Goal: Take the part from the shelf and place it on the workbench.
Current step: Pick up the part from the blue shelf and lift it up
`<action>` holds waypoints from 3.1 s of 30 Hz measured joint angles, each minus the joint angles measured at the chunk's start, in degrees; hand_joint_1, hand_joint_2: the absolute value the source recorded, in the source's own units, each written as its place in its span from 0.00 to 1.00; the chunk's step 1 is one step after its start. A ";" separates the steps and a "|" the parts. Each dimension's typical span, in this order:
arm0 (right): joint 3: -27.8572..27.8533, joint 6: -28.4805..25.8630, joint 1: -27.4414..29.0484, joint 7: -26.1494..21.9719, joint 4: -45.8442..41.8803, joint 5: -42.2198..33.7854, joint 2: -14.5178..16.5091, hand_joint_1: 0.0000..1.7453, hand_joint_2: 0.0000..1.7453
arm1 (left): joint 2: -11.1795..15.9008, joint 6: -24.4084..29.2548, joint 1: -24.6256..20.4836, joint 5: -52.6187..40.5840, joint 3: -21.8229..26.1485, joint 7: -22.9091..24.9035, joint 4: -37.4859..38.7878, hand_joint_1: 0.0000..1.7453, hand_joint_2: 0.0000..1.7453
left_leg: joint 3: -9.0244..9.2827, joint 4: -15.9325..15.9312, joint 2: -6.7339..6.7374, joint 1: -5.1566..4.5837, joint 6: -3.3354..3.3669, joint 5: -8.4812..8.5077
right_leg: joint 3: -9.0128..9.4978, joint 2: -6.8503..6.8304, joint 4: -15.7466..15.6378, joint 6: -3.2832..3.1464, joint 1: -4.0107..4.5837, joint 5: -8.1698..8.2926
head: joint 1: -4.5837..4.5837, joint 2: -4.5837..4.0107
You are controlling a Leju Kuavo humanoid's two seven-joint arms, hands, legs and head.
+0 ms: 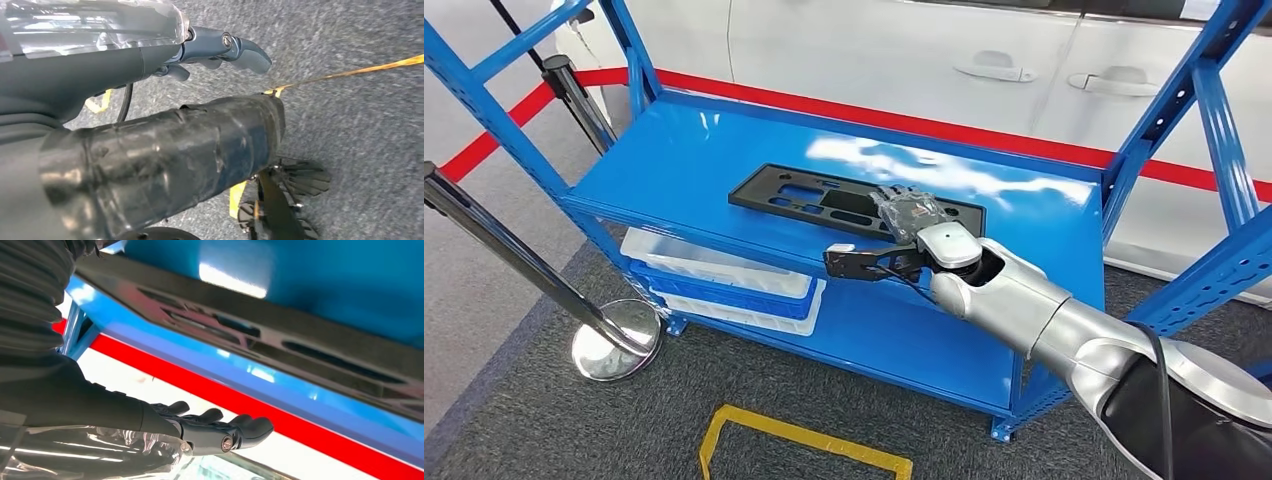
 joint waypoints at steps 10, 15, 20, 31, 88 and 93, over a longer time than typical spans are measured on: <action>-0.15 -0.54 0.85 -0.65 0.49 0.09 0.10 0.00 1.00 | 0.05 -0.14 -0.16 0.03 -0.03 -0.33 0.01 0.00 0.00 | 2.69 -3.87 0.21 0.27 1.68 0.26 | -7.39 -0.19 14.07 2.32 -0.12 -6.17 | 0.42 0.00; -0.32 -0.70 1.31 -0.97 0.82 0.24 0.15 0.00 1.00 | 0.02 -0.57 -0.10 0.26 -0.03 -0.81 0.01 0.00 0.00 | 2.37 -1.70 -0.16 0.45 0.36 -1.41 | -2.26 -0.36 1.59 2.32 -0.56 1.05 | 0.45 0.00; -0.50 -0.80 1.45 -1.37 1.02 0.59 0.24 0.00 1.00 | -0.06 -0.62 -0.07 0.23 -0.05 -0.62 0.01 0.00 0.00 | 1.77 -0.35 -0.07 0.46 -1.07 -2.60 | -1.50 -0.16 0.13 0.63 -0.56 1.05 | 0.30 0.00; -0.63 -0.80 1.78 -1.53 1.38 0.76 0.46 0.00 1.00 | -0.02 -0.54 -0.04 0.13 -0.05 -0.33 0.01 0.00 0.00 | 0.40 1.04 -0.01 0.23 -0.82 -1.18 | -0.64 -0.04 -0.19 0.14 -0.36 0.70 | -0.01 0.00; -0.98 -3.69 3.48 -4.55 3.16 1.83 0.87 1.00 1.00 | 0.57 0.02 -0.12 0.10 -0.12 -0.06 0.01 0.00 0.00 | 2.54 -2.37 -0.16 -0.19 0.07 -1.10 | 0.62 -0.33 -1.08 0.87 0.08 0.15 | 0.73 0.00; -0.98 -4.26 3.69 -4.55 2.89 3.15 0.87 0.49 1.00 | 0.57 0.02 -0.14 0.07 -0.14 -0.31 0.01 0.00 0.00 | 2.70 -2.62 -0.16 -0.15 -0.07 -1.01 | 0.63 -0.31 -1.08 0.87 0.11 0.15 | 0.72 0.00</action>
